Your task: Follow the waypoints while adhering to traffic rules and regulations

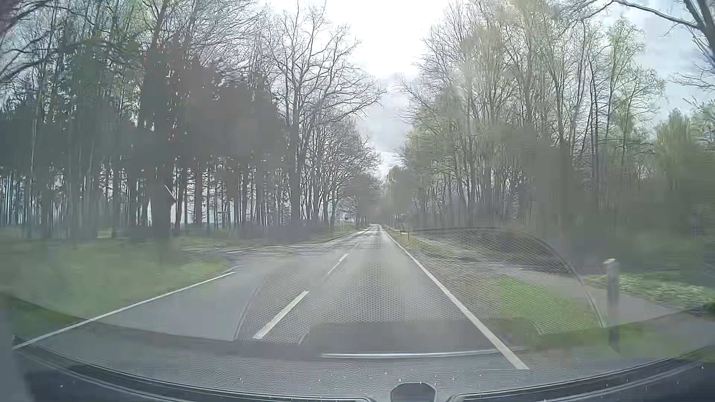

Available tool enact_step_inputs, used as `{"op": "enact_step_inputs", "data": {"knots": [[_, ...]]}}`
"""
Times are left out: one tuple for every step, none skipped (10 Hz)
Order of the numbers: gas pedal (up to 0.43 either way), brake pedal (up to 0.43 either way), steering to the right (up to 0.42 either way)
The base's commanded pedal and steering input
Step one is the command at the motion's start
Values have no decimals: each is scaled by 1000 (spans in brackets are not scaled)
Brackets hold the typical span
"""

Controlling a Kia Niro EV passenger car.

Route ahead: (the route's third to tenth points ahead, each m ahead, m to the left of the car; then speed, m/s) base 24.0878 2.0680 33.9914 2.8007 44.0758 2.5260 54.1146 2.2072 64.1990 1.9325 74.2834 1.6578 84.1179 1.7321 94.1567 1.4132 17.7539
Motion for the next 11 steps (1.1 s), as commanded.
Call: {"op": "enact_step_inputs", "data": {"knots": [[0, 0, -2], [28, 0, -2], [138, 0, -2], [150, 0, -2], [150, 0, -2], [150, 0, -2], [150, 0, -1], [150, 0, -1], [150, 0, -2], [150, 0, -1], [150, 0, -2]]}}
